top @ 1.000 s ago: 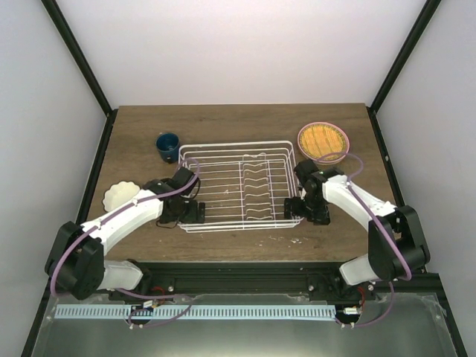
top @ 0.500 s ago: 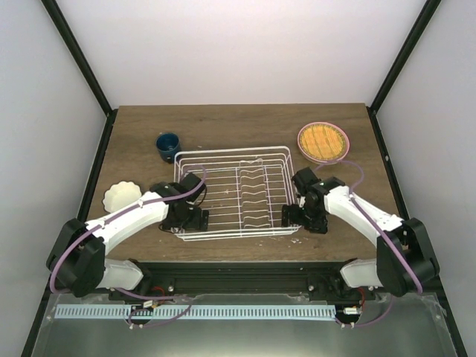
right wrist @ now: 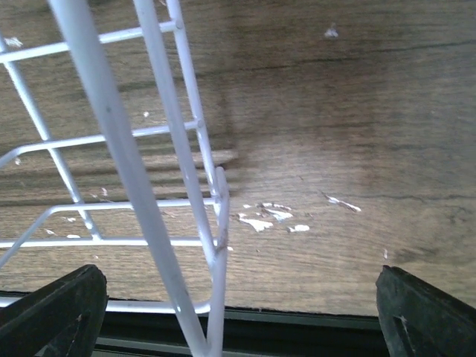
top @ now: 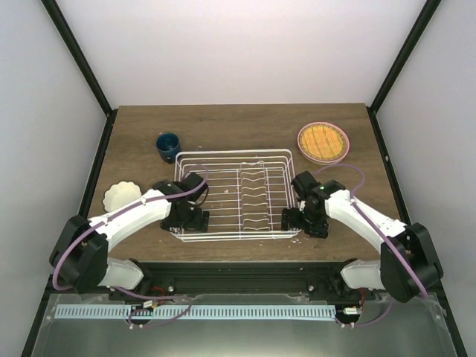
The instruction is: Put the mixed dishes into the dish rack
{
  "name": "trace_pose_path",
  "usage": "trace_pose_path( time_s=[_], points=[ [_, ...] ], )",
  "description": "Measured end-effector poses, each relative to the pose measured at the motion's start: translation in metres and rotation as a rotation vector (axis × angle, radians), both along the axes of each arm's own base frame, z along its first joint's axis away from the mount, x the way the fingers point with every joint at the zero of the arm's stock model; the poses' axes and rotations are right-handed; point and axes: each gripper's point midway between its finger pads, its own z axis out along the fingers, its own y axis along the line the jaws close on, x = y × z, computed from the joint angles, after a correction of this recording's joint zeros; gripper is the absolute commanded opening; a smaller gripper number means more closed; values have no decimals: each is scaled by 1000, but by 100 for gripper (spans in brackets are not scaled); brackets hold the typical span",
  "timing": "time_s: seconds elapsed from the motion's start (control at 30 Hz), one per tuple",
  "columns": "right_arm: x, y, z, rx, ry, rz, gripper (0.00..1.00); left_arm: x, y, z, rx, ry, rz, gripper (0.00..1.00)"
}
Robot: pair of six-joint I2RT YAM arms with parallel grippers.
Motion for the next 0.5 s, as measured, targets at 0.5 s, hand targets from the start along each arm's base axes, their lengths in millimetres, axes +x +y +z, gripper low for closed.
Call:
trace_pose_path(
  time_s=[0.5],
  points=[
    [49,-8,52,-149,-124,-17,100,52,-10,59,19,-185,10,100]
  ],
)
